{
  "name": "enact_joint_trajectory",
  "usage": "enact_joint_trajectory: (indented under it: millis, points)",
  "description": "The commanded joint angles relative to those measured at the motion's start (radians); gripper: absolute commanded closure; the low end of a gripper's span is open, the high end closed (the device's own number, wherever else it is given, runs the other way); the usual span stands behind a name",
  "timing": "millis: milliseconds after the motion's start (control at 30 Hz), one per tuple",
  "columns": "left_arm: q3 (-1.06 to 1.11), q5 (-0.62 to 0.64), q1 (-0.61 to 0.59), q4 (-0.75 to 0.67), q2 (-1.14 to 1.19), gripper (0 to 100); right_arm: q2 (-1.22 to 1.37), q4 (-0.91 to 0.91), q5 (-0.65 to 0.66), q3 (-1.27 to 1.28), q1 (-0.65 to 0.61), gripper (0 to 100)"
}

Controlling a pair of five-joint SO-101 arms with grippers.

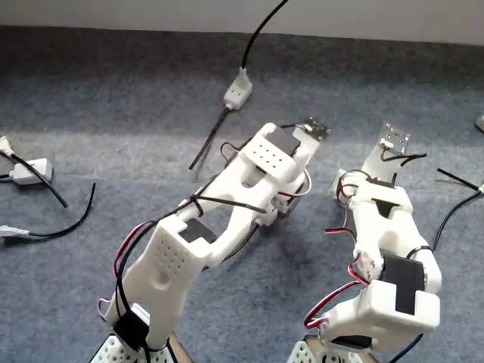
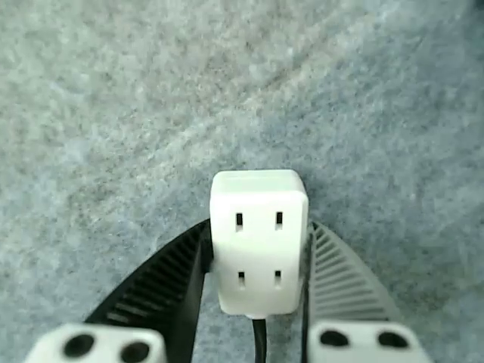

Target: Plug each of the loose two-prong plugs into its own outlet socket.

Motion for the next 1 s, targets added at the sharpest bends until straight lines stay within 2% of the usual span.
enact_joint_trajectory:
  millis: [0, 133, 233, 400, 533, 600, 733, 967]
  points:
    - [0.027, 0.114, -0.018, -0.034, -0.062, 85, -0.005, -0.016, -0.011, -0.042, 0.019, 99.2]
    - [0.027, 0.068, -0.025, -0.02, -0.068, 76, -0.005, -0.016, -0.011, -0.042, 0.019, 99.2]
    - [0.025, -0.051, -0.024, 0.021, -0.071, 69, -0.005, -0.016, -0.011, -0.042, 0.019, 99.2]
    - [-0.093, -0.081, -0.048, 0.074, -0.071, 69, -0.005, -0.016, -0.011, -0.042, 0.019, 99.2]
    - [-0.317, -0.083, -0.108, 0.199, -0.073, 69, -0.005, -0.016, -0.011, -0.042, 0.019, 99.2]
    - [-0.461, -0.083, -0.165, 0.256, -0.073, 69, -0.005, -0.016, -0.011, -0.042, 0.019, 99.2]
    - [-0.627, -0.077, -0.332, 0.259, -0.076, 69, -0.005, -0.016, -0.011, -0.042, 0.019, 99.2]
    - [-0.645, -0.081, -0.648, 0.259, -0.166, 69, -0.005, -0.016, -0.011, -0.042, 0.018, 99.2]
